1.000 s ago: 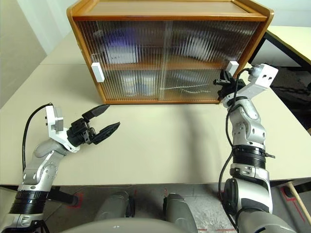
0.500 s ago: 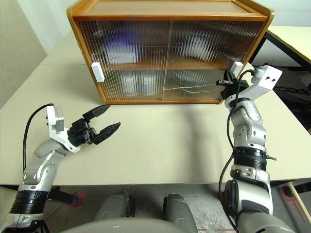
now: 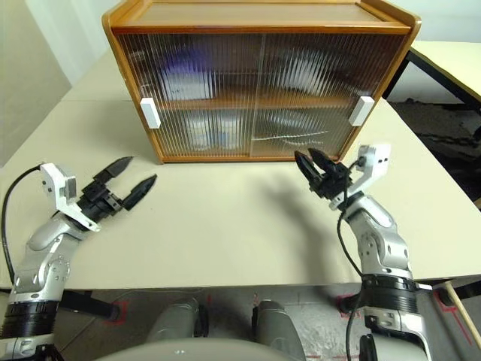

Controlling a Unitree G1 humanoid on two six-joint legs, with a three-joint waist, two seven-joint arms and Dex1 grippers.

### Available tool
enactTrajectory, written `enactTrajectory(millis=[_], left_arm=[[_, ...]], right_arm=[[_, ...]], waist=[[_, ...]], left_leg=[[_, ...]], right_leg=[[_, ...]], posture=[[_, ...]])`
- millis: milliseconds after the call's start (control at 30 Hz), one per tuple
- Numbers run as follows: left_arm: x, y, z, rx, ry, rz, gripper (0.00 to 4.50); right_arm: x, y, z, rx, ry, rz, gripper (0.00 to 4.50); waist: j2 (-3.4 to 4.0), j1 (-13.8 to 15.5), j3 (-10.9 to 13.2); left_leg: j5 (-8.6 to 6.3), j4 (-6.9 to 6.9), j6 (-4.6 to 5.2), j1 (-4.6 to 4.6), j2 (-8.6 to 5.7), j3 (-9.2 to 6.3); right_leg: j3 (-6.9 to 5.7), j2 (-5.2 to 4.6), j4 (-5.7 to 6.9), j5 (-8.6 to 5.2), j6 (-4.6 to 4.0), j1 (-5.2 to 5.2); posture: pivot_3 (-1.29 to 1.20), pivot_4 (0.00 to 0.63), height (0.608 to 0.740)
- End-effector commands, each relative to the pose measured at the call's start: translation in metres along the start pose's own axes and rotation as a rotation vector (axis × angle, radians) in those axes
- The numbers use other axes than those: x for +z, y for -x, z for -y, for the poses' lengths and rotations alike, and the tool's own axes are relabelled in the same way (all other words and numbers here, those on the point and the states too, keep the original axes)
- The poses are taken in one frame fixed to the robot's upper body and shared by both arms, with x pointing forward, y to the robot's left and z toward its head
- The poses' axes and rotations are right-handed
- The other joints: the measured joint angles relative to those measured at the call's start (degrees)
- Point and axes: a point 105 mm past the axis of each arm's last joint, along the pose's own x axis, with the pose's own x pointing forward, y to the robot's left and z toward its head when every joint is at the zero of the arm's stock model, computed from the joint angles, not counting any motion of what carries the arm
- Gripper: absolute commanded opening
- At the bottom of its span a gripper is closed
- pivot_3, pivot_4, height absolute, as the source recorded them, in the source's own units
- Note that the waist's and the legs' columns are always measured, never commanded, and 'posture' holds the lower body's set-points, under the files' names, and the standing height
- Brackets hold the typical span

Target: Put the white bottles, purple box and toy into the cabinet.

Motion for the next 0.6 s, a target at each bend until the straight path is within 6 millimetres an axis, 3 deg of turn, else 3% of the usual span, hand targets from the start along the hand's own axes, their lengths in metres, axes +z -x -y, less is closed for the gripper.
enactTrajectory(millis=[33, 100, 167, 333, 500, 600], left_arm=[[-0.026, 0.02, -0.046, 0.244, -0.082, -0.154, 4.5], [-0.03, 0.034, -0.076, 0.4, -0.105, -0.19, 4.5], [-0.032, 0.038, -0.086, 0.457, -0.108, -0.201, 4.5], [-0.042, 0.041, -0.095, 0.524, -0.139, -0.232, 4.5], [-0.045, 0.04, -0.096, 0.547, -0.135, -0.223, 4.5], [-0.043, 0.034, -0.09, 0.527, -0.152, -0.205, 4.5]], right_arm=[[-0.007, 0.029, 0.026, -0.03, 0.0, -0.037, 3.9], [-0.01, 0.049, 0.047, -0.064, 0.018, -0.059, 4.46], [-0.006, 0.06, 0.064, -0.115, 0.026, -0.035, 4.46], [0.004, 0.082, 0.106, -0.267, 0.058, -0.008, 4.46], [0.018, 0.089, 0.129, -0.328, 0.054, 0.038, 4.46], [0.028, 0.083, 0.136, -0.323, 0.045, 0.07, 4.46]], waist=[[0.0, 0.42, 0.0], [-0.07, 0.6, 0.03], [-0.19, 0.76, 0.03], [-0.26, 0.8, -0.02], [-0.34, 0.67, -0.07], [-0.34, 0.65, -0.08]], left_leg=[[0.0, 0.0, 0.0, 0.01, 0.0, 0.01], [-0.01, 0.0, -0.01, 0.04, 0.02, 0.03], [-0.06, 0.0, -0.12, 0.04, 0.04, 0.02], [-0.17, 0.0, -0.31, 0.04, 0.01, 0.09], [-0.18, -0.03, -0.32, 0.05, 0.06, 0.09], [-0.18, -0.03, -0.32, 0.06, 0.05, 0.11]], right_leg=[[0.0, 0.0, 0.0, 0.0, 0.0, 0.0], [0.01, 0.02, 0.0, -0.01, -0.01, -0.01], [-0.01, 0.02, 0.0, -0.01, -0.01, -0.02], [0.0, -0.07, -0.01, 0.0, -0.02, -0.01], [0.03, -0.07, -0.02, 0.01, -0.03, -0.01], [0.06, -0.11, -0.02, 0.02, -0.04, -0.01]], posture=[[0.21, 0.0, 0.74], [0.2, 0.0, 0.74], [0.2, 0.0, 0.74], [0.19, 0.0, 0.74], [0.19, 0.0, 0.74], [0.19, 0.0, 0.74]])
